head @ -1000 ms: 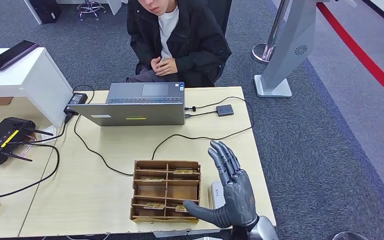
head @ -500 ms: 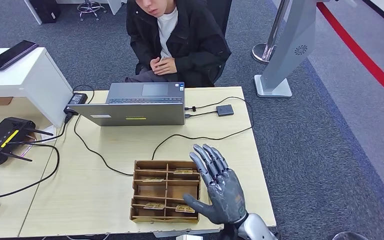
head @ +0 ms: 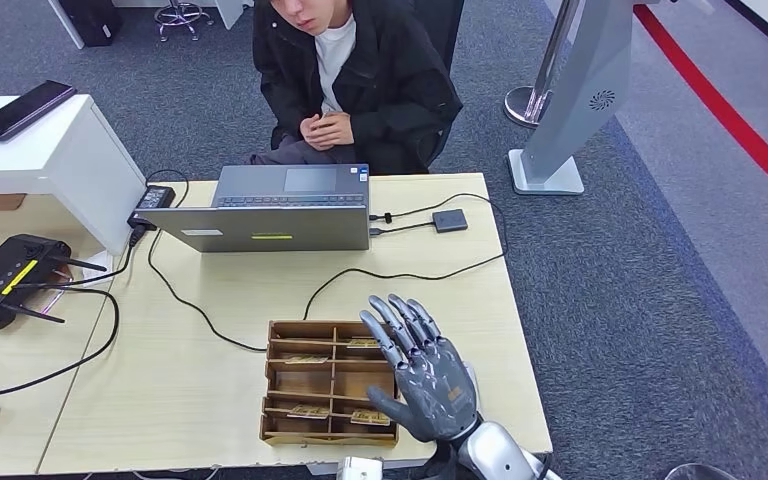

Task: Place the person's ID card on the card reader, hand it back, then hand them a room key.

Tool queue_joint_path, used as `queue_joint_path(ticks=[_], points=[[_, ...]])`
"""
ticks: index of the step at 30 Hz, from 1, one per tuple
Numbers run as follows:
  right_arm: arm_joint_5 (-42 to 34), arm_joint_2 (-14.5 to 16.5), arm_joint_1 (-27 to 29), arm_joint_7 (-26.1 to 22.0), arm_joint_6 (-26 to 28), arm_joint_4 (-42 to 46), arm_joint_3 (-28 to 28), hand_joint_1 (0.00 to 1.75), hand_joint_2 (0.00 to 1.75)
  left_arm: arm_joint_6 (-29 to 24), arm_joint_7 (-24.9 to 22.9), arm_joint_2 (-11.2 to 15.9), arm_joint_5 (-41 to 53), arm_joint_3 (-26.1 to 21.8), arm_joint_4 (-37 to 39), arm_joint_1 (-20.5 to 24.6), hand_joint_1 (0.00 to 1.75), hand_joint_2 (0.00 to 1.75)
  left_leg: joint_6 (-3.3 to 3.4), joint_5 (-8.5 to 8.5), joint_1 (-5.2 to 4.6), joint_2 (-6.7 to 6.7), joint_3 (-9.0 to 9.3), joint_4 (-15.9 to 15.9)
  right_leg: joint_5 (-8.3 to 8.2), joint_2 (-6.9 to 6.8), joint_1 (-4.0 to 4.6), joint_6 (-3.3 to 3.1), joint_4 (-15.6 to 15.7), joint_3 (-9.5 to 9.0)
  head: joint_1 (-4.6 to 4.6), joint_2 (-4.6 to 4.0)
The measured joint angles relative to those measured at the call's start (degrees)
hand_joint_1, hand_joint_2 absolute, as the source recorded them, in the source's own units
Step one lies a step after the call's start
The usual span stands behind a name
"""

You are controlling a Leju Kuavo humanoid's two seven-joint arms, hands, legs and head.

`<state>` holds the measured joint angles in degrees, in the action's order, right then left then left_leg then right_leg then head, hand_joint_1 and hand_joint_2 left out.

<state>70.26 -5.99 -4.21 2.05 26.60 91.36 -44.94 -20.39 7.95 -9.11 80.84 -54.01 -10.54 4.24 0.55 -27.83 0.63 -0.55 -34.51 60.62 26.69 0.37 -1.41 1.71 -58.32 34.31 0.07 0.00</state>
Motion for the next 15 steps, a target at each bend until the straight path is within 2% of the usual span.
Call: queue_joint_path(ticks=[15], points=[[1.5, 0.0, -1.2, 3.1, -1.7, -3.3, -0.3, 0.0, 1.75, 0.4, -0.3, 0.0, 0.4, 0.1, 0.0, 0.1, 0.0, 0.0, 0.0, 0.0, 0.0, 0.0, 0.0, 0.0, 0.0, 0.0, 0.0, 0.0, 0.0, 0.0, 0.0, 0.0]])
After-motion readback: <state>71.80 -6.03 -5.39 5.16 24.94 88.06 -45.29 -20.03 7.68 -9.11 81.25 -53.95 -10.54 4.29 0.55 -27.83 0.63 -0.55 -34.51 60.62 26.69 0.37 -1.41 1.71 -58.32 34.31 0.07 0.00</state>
